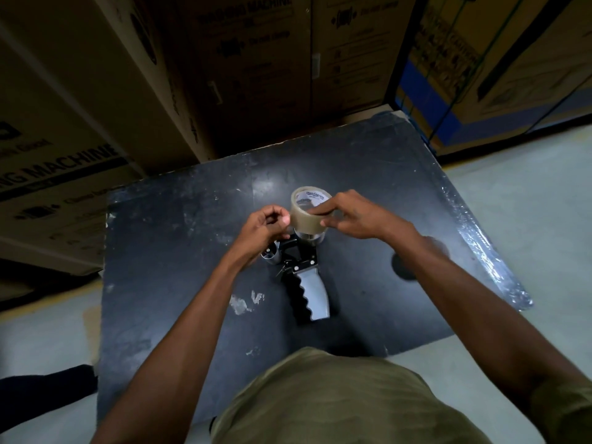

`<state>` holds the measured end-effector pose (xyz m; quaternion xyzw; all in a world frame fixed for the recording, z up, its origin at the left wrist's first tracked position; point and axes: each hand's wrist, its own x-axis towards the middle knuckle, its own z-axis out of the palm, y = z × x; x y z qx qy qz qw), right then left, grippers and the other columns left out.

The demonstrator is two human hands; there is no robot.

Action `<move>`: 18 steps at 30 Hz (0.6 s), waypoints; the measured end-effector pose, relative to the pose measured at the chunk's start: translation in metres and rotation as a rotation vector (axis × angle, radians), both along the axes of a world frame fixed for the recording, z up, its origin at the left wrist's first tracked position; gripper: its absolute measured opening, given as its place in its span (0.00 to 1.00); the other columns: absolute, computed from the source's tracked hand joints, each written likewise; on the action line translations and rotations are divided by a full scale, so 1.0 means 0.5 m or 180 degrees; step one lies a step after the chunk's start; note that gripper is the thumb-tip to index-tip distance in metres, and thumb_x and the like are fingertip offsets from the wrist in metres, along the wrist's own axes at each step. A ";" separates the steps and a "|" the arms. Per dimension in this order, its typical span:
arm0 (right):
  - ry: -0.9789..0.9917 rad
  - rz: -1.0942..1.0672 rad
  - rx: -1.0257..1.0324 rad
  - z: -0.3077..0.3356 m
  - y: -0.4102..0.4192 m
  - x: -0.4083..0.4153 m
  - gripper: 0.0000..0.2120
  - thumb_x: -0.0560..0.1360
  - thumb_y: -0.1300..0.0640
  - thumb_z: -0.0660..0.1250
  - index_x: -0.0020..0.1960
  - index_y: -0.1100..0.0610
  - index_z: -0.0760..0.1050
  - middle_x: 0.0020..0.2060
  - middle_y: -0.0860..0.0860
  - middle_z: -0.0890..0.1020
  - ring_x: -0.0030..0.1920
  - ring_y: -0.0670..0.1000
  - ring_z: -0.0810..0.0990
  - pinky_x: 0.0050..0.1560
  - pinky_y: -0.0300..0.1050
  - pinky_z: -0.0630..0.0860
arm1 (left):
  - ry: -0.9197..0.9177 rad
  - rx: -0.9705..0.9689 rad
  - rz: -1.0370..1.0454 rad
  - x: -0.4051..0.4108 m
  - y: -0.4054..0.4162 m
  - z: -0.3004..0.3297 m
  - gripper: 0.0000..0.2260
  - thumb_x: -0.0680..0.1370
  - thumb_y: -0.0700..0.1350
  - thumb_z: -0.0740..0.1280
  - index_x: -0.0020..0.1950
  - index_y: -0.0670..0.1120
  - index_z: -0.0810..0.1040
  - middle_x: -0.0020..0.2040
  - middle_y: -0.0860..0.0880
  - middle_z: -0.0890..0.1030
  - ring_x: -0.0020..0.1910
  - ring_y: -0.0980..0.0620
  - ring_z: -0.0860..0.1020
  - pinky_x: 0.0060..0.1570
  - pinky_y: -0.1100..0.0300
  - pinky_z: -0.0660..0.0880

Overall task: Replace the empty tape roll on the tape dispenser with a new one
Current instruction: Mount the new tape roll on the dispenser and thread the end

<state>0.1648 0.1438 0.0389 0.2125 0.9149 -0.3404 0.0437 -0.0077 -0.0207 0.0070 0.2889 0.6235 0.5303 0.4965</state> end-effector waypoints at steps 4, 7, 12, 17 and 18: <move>0.0043 0.0051 0.0235 -0.028 -0.023 -0.010 0.18 0.77 0.64 0.70 0.64 0.51 0.83 0.58 0.54 0.87 0.57 0.53 0.82 0.53 0.36 0.71 | 0.0540 -0.0142 0.0085 -0.006 0.003 0.002 0.14 0.74 0.25 0.60 0.54 0.39 0.77 0.43 0.45 0.80 0.42 0.54 0.78 0.43 0.63 0.76; -0.0095 0.0117 0.0578 -0.054 -0.039 -0.011 0.19 0.77 0.63 0.67 0.65 0.50 0.82 0.58 0.55 0.86 0.59 0.62 0.82 0.60 0.44 0.72 | 0.0829 -0.0231 0.0373 -0.014 0.006 -0.009 0.15 0.74 0.25 0.59 0.53 0.40 0.76 0.43 0.45 0.81 0.44 0.51 0.78 0.45 0.61 0.76; -0.0102 0.0350 0.1002 -0.065 -0.070 -0.017 0.19 0.76 0.62 0.67 0.66 0.53 0.81 0.54 0.59 0.87 0.57 0.64 0.82 0.63 0.53 0.71 | 0.1321 -0.0357 0.0365 -0.024 0.006 -0.037 0.20 0.73 0.29 0.63 0.61 0.45 0.77 0.52 0.46 0.81 0.53 0.50 0.78 0.53 0.59 0.75; -0.0291 0.0433 0.1147 -0.061 -0.084 -0.019 0.20 0.79 0.60 0.64 0.70 0.52 0.78 0.60 0.58 0.85 0.62 0.62 0.81 0.68 0.54 0.71 | 0.2003 -0.0551 -0.0483 -0.015 0.001 -0.040 0.41 0.63 0.41 0.74 0.76 0.53 0.66 0.70 0.49 0.74 0.69 0.49 0.70 0.67 0.51 0.72; -0.0259 0.0436 0.1139 -0.059 -0.086 -0.019 0.19 0.79 0.61 0.64 0.69 0.53 0.78 0.59 0.58 0.85 0.62 0.63 0.81 0.67 0.54 0.72 | 0.2081 -0.0556 -0.0569 -0.010 0.004 -0.038 0.42 0.63 0.44 0.74 0.77 0.53 0.65 0.71 0.49 0.73 0.70 0.47 0.70 0.70 0.46 0.69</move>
